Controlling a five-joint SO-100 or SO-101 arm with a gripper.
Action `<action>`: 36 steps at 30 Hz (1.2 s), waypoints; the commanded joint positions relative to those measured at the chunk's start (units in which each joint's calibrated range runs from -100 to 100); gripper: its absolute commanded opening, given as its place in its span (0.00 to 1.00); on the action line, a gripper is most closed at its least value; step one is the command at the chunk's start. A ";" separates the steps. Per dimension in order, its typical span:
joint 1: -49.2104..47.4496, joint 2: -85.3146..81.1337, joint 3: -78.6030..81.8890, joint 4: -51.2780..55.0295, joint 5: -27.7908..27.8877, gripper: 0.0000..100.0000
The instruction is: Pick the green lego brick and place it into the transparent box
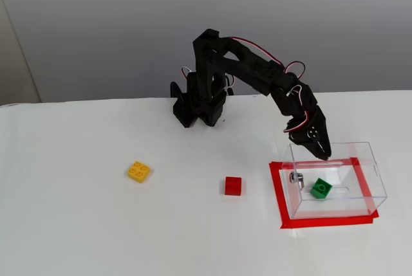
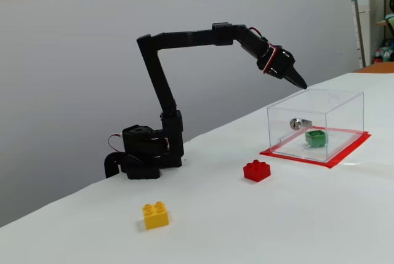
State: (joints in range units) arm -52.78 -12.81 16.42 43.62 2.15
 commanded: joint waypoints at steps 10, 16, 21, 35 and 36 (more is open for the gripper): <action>8.67 -15.83 -2.67 21.57 0.15 0.01; 18.06 -23.72 -2.58 28.53 0.04 0.01; 27.90 -29.57 -0.68 32.71 -0.27 0.01; 54.59 -52.14 32.32 32.19 0.15 0.01; 55.62 -53.67 35.03 32.01 0.15 0.01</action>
State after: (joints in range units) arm 0.11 -62.45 45.54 76.01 2.10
